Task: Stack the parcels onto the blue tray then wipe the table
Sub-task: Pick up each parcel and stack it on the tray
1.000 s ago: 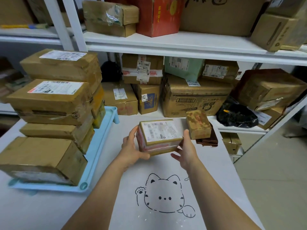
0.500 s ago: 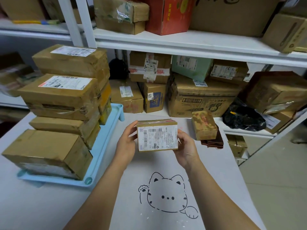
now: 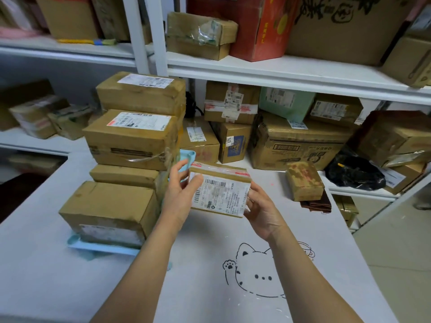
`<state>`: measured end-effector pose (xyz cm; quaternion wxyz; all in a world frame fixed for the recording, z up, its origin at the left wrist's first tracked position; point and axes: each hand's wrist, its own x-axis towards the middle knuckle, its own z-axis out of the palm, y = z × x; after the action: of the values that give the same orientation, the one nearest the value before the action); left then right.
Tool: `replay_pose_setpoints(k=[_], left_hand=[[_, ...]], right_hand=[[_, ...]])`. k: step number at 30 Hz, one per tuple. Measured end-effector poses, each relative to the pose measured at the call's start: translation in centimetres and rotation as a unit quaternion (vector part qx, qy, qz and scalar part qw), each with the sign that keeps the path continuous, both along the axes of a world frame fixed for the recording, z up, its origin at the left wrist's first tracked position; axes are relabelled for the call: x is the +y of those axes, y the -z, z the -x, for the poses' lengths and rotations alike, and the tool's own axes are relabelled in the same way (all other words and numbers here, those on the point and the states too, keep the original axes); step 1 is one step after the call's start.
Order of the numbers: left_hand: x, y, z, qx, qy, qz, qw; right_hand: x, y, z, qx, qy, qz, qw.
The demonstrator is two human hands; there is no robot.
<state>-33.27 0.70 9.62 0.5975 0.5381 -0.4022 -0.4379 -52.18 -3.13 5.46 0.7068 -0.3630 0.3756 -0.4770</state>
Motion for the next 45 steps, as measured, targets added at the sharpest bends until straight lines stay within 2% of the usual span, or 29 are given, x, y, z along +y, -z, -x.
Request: replay_pose_setpoints(k=[3,9,16,23,31,42,45], left_hand=[[1.2,-0.2,-1.9,-0.012,-0.036,0.016,0.999],[4.2,-0.2,-6.1,-0.056,-0.115,0.043,0.991],[5.9,-0.1,-11.1,-0.100,-0.238,-0.003,0.966],[5.4,-0.1,-15.3,-0.108,-0.269,-0.069,0.955],[4.3,0.8,-16.7,-0.143,-0.258,-0.129,0.947],[4.1,-1.0,-16.0,-0.174,-0.264,-0.100,0.944],[4.0,-2.4,-14.9,-0.265,-0.296,-0.074,0.915]], right_hand=[[0.9,-0.6,-1.9,0.016,0.003,-0.009,1.000],[2.5,-1.8,-6.8,0.134,-0.017,-0.004,0.991],[3.2,-4.0,-14.0,0.277,-0.072,0.012,0.958],[2.8,-4.5,-19.0,0.375,-0.084,0.008,0.923],[2.2,-5.4,-20.7,0.418,-0.031,0.026,0.908],[2.5,-5.9,-20.3,0.396,-0.017,0.014,0.918],[2.3,-6.1,-19.8,0.392,0.004,0.008,0.920]])
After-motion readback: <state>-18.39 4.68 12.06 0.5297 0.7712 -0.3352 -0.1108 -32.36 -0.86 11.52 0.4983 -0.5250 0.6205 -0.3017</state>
